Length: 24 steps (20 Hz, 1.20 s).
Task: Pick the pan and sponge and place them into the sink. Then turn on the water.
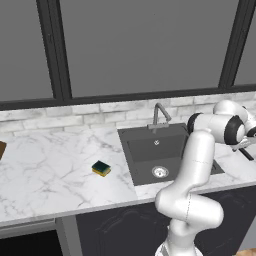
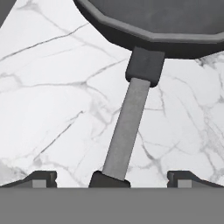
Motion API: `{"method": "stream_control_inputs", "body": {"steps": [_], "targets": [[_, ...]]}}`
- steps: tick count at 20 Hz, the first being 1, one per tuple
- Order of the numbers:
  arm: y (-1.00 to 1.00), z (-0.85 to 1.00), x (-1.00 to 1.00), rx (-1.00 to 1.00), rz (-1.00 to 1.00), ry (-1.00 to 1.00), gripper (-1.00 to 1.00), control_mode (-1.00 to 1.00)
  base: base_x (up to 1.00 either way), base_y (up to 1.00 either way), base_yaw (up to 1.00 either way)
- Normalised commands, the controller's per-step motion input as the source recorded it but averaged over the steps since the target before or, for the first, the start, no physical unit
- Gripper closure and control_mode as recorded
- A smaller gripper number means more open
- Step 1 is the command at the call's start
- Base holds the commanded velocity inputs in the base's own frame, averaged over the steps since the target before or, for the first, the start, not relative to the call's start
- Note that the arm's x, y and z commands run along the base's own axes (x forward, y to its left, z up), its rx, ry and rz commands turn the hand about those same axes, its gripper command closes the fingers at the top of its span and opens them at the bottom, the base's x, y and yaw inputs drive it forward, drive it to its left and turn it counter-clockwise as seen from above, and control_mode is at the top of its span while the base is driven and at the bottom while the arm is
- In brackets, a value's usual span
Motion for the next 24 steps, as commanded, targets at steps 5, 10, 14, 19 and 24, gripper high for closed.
{"method": "stream_control_inputs", "body": {"steps": [5, 10, 14, 19, 24], "targets": [[0.04, -0.25, 0.00, -0.06, 0.00, -0.12, -1.00, -1.00, 0.00, 0.00, 0.00], [0.15, -0.33, 0.00, -0.08, 0.00, -0.10, 1.00, -1.00, 0.00, 0.00, 0.00], [0.02, -0.13, 0.00, -0.04, -0.01, -0.10, 1.00, -1.00, 0.00, 0.00, 0.00], [0.05, -0.04, 0.01, -0.01, 0.00, -0.05, 1.00, -1.00, 0.00, 0.00, 0.00], [0.14, -0.03, -0.04, -0.04, -0.02, -0.06, 1.00, -1.00, 0.00, 0.00, 0.00]]}}
